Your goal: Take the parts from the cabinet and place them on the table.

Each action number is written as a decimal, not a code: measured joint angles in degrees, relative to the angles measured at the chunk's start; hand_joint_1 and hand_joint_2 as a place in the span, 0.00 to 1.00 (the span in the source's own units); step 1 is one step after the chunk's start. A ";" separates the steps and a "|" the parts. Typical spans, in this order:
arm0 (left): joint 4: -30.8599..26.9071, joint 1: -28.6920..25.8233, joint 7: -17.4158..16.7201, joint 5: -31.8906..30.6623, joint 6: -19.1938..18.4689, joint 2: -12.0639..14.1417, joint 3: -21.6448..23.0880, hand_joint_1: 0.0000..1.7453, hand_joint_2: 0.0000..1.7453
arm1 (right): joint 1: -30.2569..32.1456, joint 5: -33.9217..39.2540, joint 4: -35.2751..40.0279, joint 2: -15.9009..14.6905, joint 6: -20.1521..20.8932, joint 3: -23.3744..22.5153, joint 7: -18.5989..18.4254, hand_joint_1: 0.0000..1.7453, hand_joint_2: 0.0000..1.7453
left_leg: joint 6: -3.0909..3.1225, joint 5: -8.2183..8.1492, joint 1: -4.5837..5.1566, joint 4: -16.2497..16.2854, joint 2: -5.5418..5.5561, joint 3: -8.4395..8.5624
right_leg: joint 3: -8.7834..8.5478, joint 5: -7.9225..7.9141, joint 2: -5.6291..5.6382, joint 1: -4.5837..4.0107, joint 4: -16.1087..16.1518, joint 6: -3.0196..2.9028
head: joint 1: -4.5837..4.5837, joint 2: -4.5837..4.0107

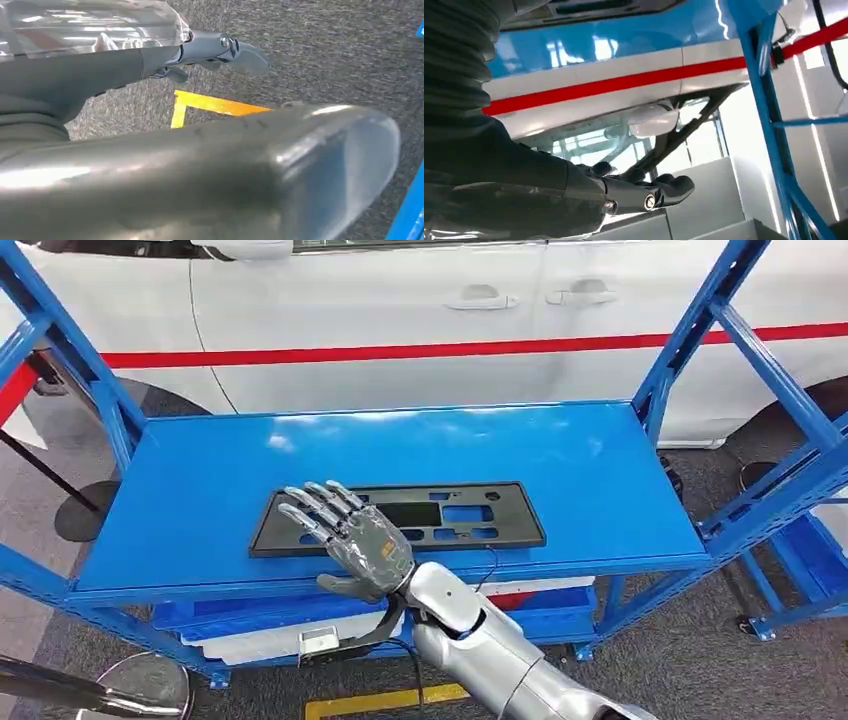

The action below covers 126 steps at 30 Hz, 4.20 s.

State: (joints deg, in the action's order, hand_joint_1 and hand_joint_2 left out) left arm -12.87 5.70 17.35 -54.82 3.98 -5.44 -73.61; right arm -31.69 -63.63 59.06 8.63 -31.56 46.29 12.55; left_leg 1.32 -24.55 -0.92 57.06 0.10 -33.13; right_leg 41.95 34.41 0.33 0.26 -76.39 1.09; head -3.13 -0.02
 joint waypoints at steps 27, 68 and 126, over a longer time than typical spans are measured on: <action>0.04 -0.16 0.33 -1.01 -0.68 0.20 0.90 0.00 0.00 | -9.28 -10.23 -28.03 5.86 -2.88 0.31 -11.17 0.00 1.00 | -0.34 0.01 -0.19 0.34 0.15 -0.21 | -7.01 -6.02 -0.06 -0.29 14.86 -0.40 | -0.02 0.00; 0.15 -0.11 6.95 -0.33 -2.53 0.46 0.90 0.00 1.00 | -13.76 -20.41 -38.03 3.54 -1.29 -9.07 -22.32 1.00 1.00 | -0.74 -0.55 0.25 0.77 0.38 0.06 | -8.09 -9.48 -0.14 -0.57 18.63 -1.24 | -0.02 0.00; 0.17 -0.17 5.57 2.25 -1.57 2.08 0.59 0.00 1.00 | 14.96 94.05 44.53 -10.01 65.07 -17.86 22.91 1.00 1.00 | -0.12 3.05 0.01 0.52 0.10 -4.06 | -6.08 -1.46 -0.30 0.67 5.63 0.75 | -0.02 0.00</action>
State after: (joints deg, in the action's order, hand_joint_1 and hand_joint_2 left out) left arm -12.70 5.54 22.93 -52.57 2.40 -3.37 -73.02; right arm -16.73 30.43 103.58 -1.38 33.51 28.44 35.45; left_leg 1.20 -21.51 -0.91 57.59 0.21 -37.19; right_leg 35.87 32.95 0.03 0.93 -70.75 1.84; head -3.15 -0.02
